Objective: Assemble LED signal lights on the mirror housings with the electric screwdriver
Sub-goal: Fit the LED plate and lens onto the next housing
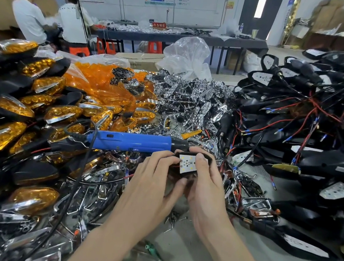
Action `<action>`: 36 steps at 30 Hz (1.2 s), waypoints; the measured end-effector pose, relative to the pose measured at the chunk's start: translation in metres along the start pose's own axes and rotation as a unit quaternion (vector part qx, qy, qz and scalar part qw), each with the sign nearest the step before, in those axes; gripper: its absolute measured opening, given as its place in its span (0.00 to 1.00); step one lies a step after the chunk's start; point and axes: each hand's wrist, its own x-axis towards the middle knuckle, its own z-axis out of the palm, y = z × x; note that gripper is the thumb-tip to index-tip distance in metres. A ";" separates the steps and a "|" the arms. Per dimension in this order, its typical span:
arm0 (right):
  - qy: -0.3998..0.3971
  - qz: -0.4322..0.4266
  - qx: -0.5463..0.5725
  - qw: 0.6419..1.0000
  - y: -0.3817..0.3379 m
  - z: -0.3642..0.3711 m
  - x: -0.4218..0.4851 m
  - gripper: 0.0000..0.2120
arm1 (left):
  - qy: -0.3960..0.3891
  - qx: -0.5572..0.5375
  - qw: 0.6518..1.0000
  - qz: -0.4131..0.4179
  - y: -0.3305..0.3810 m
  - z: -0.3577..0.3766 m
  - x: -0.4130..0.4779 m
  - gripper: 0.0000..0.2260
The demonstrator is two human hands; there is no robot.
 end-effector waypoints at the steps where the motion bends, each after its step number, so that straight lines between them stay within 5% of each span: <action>1: 0.002 0.003 -0.001 1.000 0.001 0.000 0.000 0.14 | -0.004 -0.005 1.000 -0.005 0.000 0.000 -0.001 0.16; 22: -0.028 0.032 0.031 0.999 0.001 -0.004 0.005 0.10 | 0.014 -0.067 0.998 -0.016 -0.002 -0.004 0.002 0.12; 32: -0.004 0.018 -0.050 0.999 -0.001 -0.006 0.006 0.16 | 0.016 -0.035 0.999 -0.021 0.003 -0.006 -0.003 0.14; 36: -0.009 -0.029 -0.114 0.993 0.003 -0.004 0.003 0.11 | 0.029 -0.120 0.987 -0.102 0.008 -0.004 0.000 0.08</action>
